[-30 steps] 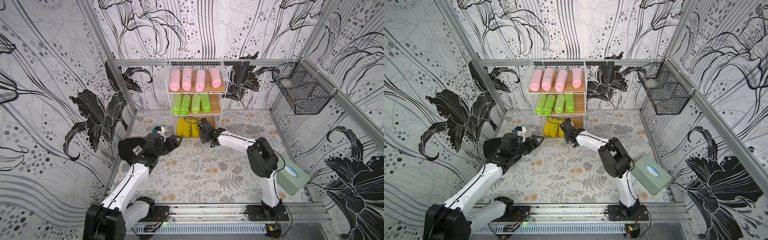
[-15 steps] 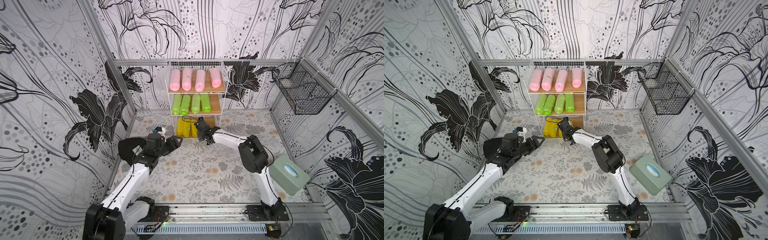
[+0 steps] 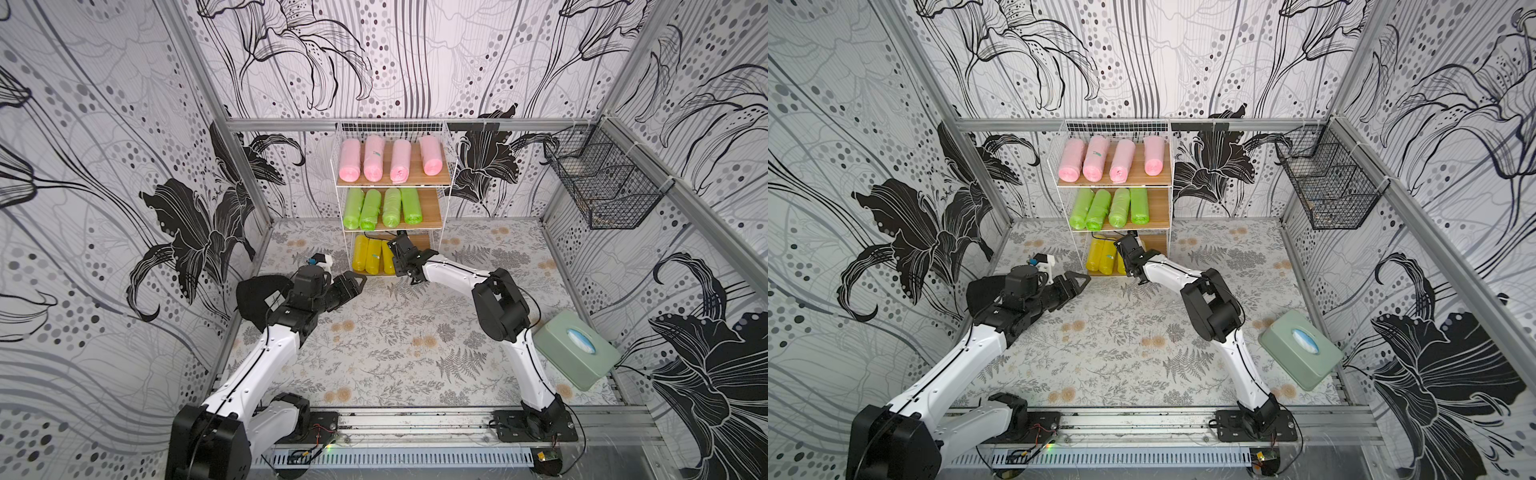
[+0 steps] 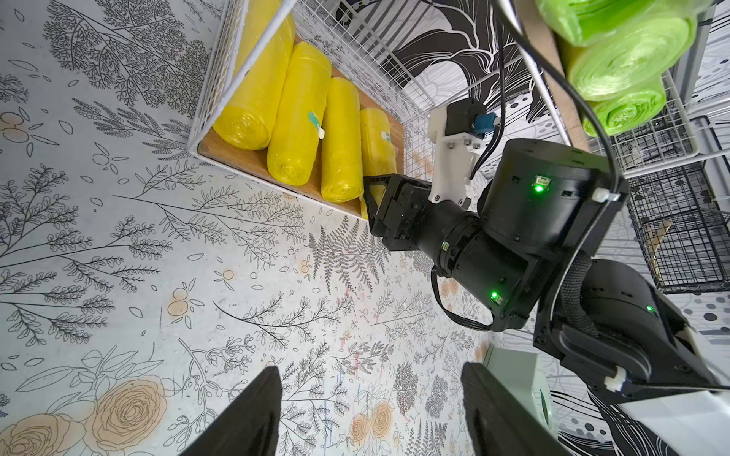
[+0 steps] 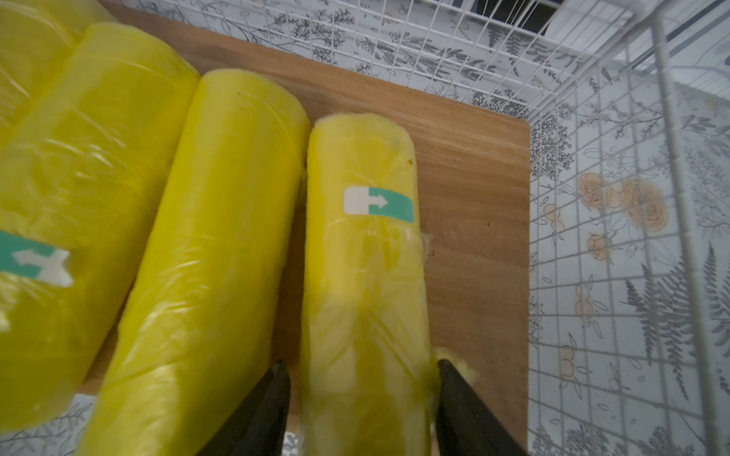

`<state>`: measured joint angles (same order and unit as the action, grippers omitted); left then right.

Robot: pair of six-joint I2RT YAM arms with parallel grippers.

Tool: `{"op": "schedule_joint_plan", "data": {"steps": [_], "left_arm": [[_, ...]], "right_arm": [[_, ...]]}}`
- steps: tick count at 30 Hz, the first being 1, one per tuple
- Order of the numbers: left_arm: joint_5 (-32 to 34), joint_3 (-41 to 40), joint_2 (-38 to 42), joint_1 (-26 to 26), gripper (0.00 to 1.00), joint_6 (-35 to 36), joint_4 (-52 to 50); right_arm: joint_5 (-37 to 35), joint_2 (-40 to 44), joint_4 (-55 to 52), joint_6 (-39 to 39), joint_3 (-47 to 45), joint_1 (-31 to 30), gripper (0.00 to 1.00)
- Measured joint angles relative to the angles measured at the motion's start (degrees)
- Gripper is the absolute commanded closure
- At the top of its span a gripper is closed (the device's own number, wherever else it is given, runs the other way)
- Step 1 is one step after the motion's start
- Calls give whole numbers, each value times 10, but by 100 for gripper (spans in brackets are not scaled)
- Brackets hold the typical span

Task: Sort the rolls of trash bags by color and place them on the shelf
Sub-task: Place the roll of trash bags on the shelf.

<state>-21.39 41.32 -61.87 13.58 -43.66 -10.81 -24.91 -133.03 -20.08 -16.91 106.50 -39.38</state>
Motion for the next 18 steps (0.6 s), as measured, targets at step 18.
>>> {"op": "schedule_joint_plan", "data": {"steps": [18], "left_arm": [[4,0,-10,3,25,2,0]], "right_arm": [[59,108,61,-1,-172,1,28]]}}
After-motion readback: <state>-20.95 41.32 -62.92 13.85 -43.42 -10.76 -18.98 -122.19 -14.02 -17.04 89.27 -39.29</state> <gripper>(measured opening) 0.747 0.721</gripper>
